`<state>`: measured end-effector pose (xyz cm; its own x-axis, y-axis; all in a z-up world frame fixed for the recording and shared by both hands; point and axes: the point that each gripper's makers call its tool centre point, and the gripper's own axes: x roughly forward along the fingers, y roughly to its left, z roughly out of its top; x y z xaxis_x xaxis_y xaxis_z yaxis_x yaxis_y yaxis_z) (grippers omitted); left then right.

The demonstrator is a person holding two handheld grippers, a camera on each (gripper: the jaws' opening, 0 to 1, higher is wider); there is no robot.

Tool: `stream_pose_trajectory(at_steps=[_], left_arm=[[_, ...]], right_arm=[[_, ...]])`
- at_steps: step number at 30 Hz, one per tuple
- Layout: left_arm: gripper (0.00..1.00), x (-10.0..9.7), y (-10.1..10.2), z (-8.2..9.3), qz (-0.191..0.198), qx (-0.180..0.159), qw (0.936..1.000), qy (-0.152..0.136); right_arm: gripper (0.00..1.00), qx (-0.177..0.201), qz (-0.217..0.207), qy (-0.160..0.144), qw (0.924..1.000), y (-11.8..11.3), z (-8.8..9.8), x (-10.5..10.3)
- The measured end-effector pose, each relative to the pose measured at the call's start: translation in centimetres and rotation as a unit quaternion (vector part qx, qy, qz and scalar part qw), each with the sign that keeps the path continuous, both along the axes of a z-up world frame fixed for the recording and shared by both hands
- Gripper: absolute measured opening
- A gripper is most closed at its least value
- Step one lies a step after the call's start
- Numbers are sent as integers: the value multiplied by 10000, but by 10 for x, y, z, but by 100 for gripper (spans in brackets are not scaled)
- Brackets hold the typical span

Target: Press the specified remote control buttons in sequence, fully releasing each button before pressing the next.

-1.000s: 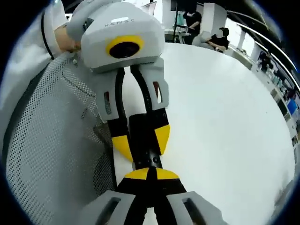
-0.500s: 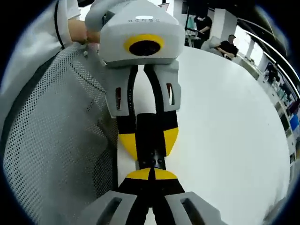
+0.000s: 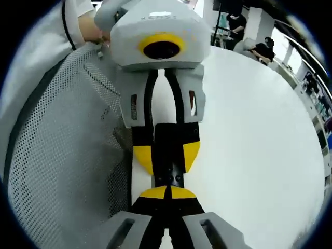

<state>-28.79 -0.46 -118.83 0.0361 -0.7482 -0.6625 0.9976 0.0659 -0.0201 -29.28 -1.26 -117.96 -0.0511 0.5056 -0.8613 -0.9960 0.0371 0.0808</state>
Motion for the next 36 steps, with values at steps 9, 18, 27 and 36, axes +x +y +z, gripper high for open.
stream_pose_trajectory(at_steps=[9, 18, 27, 36], left_arm=[[25, 0, -1, 0, -13, 2, 10000, -22], [25, 0, -2, 0, -16, 7, 10000, -34], [25, 0, -1, 0, 25, 30, 10000, -41], [25, -1, -1, 0, 31, 17, 10000, -32]], right_arm=[[0, -135, -105, -40, 9998, -9, -3, 2], [0, -657, 215, -539, 9962, -9, -5, 2], [0, 44, -620, -7, 9981, -11, -2, 4], [0, -169, -515, -94, 9985, -21, -1, 1]])
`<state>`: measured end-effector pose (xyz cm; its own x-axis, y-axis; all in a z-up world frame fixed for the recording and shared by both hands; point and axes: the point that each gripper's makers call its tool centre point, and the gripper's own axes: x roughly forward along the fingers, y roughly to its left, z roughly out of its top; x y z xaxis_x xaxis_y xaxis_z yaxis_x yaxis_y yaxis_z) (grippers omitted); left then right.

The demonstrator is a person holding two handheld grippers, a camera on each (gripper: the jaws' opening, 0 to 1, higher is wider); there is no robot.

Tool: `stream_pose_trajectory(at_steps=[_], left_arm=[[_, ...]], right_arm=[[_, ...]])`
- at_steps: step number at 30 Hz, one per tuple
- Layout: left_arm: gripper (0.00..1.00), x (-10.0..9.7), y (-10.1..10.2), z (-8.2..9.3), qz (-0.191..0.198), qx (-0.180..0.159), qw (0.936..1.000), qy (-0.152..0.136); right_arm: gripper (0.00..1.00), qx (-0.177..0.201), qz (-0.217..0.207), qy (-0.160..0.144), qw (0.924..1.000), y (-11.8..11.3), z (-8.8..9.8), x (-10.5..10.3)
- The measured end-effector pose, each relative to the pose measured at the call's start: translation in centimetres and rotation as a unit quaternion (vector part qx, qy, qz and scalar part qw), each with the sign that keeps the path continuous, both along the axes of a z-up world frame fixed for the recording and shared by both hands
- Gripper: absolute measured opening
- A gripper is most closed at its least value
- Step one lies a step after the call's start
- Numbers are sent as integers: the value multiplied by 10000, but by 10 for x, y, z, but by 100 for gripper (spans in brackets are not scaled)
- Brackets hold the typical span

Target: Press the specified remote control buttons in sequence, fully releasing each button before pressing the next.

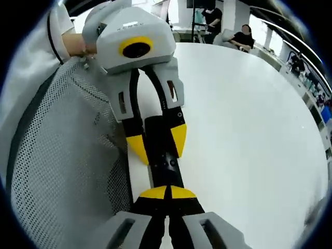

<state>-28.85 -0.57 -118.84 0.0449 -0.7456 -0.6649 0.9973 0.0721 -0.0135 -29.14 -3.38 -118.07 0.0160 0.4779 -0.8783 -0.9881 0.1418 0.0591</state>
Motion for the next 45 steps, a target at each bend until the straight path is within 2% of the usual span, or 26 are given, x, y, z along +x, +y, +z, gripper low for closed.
stream_pose_trajectory(at_steps=[5, 8, 11, 18, 21, 24, 25, 27, 31, 35, 37, 43, 44, 45], left_arm=[[25, 0, 0, 0, -3, 1, 10000, 0], [25, 0, 0, 0, -15, -3, 10000, -1], [25, 0, 0, 0, -20, 6, 10000, -7], [25, 0, 0, 0, -21, 51, 10000, -1], [25, 0, 0, 0, -19, 76, 10000, 3], [25, 0, 0, 0, -15, 93, 10000, 0], [25, 0, 1, 0, -8, 96, 10000, 2], [25, 0, 0, 0, -2, 99, 10000, 4], [25, 0, 1, 0, -1, 90, 10000, 11], [25, -1, 0, 0, -5, 80, 10000, 10], [25, -1, 1, 0, -3, 80, 10000, 11], [25, -1, 1, 0, -13, 57, 10000, -1], [25, -1, 1, 0, -17, 43, 10000, -4], [25, -1, 1, 0, -12, 29, 10000, 0]], right_arm=[[0, -243, 255, -259, 9990, -1, -1, 0], [0, -363, 563, -594, 9960, 0, -1, 0], [0, -365, 546, -596, 9961, 1, -1, 0], [0, -120, 194, -244, 9994, 3, -2, 3], [0, -29, 105, -204, 9997, 2, -1, 4], [0, 301, 125, -128, 9994, 1, 0, 2], [0, 496, 100, 1, 9987, 1, 2, 2], [0, 607, -236, 231, 9976, 0, 2, 2], [0, 560, 62, -84, 9984, 6, 6, 1], [0, 474, 128, 27, 9988, 11, -1, -3], [0, 479, 174, -55, 9987, 12, 0, -1], [0, 178, 464, -198, 9986, 14, -1, -2], [0, 165, 416, -161, 9989, 14, -1, 0], [0, 138, 128, 35, 9998, 13, -2, -1]])
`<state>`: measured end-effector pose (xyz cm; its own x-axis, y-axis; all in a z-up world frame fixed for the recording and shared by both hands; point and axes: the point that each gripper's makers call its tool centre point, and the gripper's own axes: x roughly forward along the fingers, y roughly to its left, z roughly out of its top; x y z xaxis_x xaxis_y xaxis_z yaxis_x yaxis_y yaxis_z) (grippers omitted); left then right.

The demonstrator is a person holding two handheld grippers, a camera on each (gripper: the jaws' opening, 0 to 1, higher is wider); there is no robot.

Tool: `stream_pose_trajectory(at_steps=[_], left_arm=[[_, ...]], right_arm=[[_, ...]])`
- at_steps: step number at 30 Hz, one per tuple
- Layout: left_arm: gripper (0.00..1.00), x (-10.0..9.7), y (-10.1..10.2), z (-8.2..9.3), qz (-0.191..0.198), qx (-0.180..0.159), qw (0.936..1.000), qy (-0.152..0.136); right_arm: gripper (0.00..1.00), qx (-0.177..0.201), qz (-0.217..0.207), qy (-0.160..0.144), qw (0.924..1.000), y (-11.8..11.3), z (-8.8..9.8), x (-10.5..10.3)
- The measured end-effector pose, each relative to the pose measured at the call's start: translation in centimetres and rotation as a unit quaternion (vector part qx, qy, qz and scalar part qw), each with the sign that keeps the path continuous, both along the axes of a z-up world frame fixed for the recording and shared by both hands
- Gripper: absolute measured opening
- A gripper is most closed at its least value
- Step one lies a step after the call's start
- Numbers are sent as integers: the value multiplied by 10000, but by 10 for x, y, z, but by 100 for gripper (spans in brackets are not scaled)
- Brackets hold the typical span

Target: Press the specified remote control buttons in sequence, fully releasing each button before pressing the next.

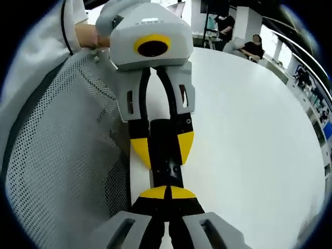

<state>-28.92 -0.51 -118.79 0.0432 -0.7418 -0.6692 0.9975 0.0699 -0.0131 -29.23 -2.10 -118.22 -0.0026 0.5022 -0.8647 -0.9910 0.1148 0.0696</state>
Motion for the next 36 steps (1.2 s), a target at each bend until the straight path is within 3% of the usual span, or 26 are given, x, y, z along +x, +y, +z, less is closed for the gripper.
stream_pose_trajectory(at_steps=[2, 6, 9, 13, 17, 22, 31, 36], left_arm=[[25, 0, 0, 0, -3, 8, 10000, -7], [25, 0, 0, 0, -15, 44, 10000, -13], [25, 0, 0, 0, -23, 58, 10000, -23], [25, 0, 0, 0, -44, 46, 10000, -13], [25, 1, 0, 0, -34, 38, 10000, 4], [25, 0, 1, 0, 9, -59, 10000, 27], [25, 1, 0, 0, 9, -65, 10000, 5], [25, 1, 0, 0, 0, -84, 10000, -7]], right_arm=[[0, 17, -215, 166, 9996, 0, 0, 2], [0, -23, -219, 124, 9997, 0, 0, 2], [0, -127, -1016, 250, 9944, 1, -1, 4], [0, -245, -806, 73, 9964, 2, -1, 3], [0, 197, -711, -79, 9972, 0, 1, 2], [0, 457, -975, 256, 9939, 8, 6, 3], [0, 45, -275, -233, 9993, 10, 0, 2], [0, -82, -375, -247, 9990, 11, 0, 3]])
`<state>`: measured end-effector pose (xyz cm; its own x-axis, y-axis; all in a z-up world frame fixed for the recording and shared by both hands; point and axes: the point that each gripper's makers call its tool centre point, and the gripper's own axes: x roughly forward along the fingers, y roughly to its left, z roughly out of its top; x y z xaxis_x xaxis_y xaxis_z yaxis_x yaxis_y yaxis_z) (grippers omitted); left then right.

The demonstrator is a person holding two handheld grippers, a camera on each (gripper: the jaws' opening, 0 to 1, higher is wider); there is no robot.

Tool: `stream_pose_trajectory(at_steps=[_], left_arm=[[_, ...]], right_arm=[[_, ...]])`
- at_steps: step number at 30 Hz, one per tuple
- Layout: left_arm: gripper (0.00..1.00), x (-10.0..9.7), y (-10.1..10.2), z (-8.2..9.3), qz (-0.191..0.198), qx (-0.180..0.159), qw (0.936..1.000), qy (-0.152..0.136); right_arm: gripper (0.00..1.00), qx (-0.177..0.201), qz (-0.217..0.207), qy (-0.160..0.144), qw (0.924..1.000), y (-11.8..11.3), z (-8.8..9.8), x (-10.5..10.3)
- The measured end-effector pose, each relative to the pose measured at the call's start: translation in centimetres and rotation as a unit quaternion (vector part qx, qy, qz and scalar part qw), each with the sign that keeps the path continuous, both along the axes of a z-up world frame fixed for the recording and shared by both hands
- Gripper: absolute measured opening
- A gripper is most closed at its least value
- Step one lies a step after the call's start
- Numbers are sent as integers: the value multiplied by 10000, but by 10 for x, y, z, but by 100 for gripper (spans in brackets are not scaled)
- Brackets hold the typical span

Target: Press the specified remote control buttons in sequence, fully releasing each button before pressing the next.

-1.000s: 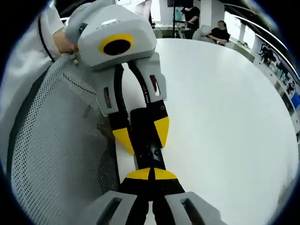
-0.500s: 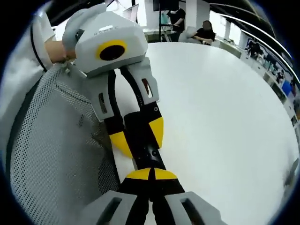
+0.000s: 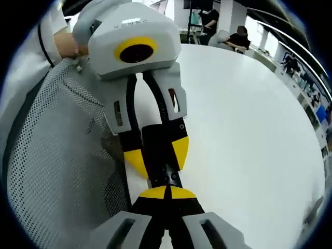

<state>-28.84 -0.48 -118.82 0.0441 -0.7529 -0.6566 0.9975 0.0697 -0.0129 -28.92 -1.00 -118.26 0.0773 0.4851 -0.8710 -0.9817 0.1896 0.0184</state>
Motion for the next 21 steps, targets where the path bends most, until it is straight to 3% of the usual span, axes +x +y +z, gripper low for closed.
stream_pose_trajectory(at_steps=[3, 7, 10, 13, 16, 21], left_arm=[[25, 0, 0, 0, 1, 9, 10000, -1], [25, 0, 0, 0, 10, 10, 10000, -4], [25, 0, 0, 0, 10, 7, 10000, -2], [25, 0, 0, 0, 12, 11, 10000, -2], [25, 0, 0, 0, 15, 10, 10000, 1], [25, 0, 0, 0, 31, 18, 10000, 3]], right_arm=[[0, 99, -203, -22, 9997, -1, 0, 0], [0, 181, -148, -134, 9996, -1, 2, -1], [0, 172, -5, -175, 9997, 0, 3, -2], [0, 288, 157, -20, 9995, 8, 5, -10], [0, 178, 513, -92, 9985, 12, 3, -15], [0, 7, 706, -165, 9974, 14, 1, -17]])
